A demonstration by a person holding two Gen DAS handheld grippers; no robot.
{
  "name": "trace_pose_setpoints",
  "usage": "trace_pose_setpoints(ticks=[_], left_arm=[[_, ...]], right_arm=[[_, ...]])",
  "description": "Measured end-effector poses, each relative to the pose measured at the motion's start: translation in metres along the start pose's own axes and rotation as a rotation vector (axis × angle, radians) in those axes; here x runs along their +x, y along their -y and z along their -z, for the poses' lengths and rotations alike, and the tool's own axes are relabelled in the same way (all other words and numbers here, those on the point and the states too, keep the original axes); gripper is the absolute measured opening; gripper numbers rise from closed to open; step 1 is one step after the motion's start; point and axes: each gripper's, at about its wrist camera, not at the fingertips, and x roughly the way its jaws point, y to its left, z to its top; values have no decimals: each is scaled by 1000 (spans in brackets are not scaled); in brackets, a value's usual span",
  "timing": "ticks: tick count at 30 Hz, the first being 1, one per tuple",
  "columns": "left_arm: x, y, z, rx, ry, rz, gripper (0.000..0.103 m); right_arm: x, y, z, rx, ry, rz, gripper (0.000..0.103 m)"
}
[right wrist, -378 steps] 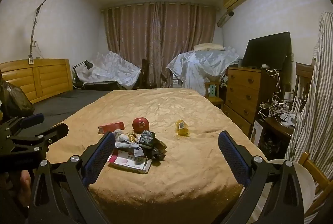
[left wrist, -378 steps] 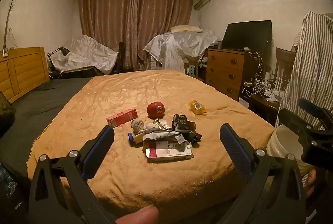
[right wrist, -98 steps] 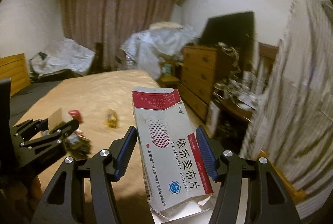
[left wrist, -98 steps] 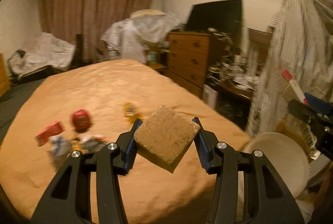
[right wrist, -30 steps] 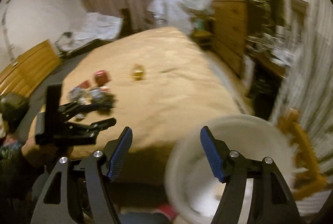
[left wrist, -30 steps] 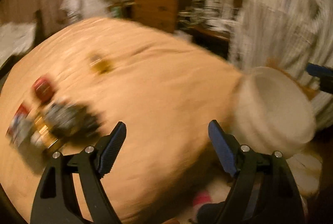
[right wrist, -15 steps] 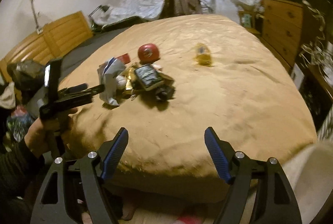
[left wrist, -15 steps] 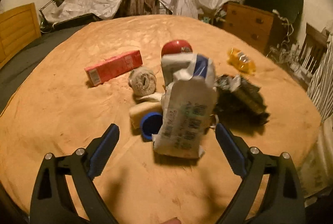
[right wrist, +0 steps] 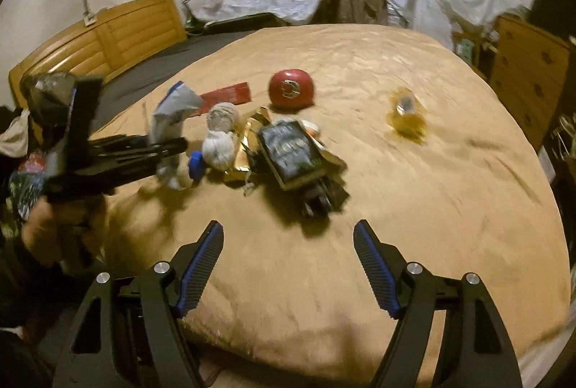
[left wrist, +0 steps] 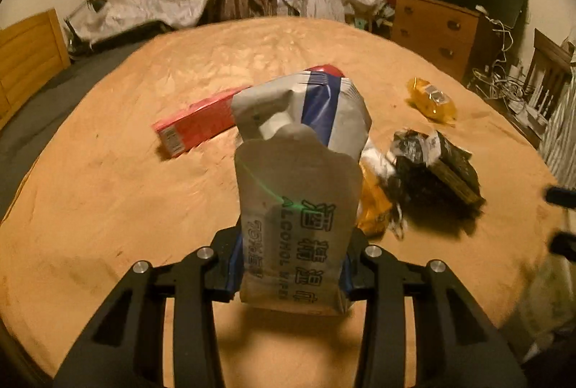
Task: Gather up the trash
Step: 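Grasp the black Face tissue pack with the right tool while the left tool grasps the alcohol wipes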
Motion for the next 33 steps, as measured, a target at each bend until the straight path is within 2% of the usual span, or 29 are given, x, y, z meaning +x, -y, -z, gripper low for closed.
trace_pose_setpoints(ticks=[3, 8, 12, 16, 17, 18, 21, 24, 28, 30, 31, 33], left_arm=[[-8, -19, 3, -11, -72, 31, 38], [2, -36, 21, 19, -167, -24, 39], [8, -43, 29, 6, -181, -23, 39], [11, -36, 26, 13, -177, -10, 39], [11, -36, 26, 10, -176, -3, 39], [11, -35, 27, 9, -174, -3, 39], [12, -30, 30, 16, -166, 2, 39], [12, -26, 33, 35, -152, -21, 41], [14, -23, 39, 55, -135, -52, 41], [15, -20, 41, 70, -135, -59, 42], [16, -19, 42, 81, -133, -66, 43], [17, -17, 45, 96, -137, -71, 44]], right_arm=[[20, -3, -17, -43, -12, -15, 72], [66, -6, -42, -114, -67, -4, 66], [95, -5, -56, -165, -105, 32, 64], [118, 4, -64, -159, -133, 48, 64], [120, 8, -65, -151, -130, 48, 60], [119, 9, -64, -147, -123, 55, 47], [103, 11, -59, -111, -87, 44, 37], [77, 9, -48, -77, -45, 40, 35], [31, 18, -19, 47, 10, 52, 35], [23, 29, -3, 101, -19, 99, 35], [23, 34, 9, 103, -57, 172, 36], [27, 38, 22, 107, -105, 213, 38]])
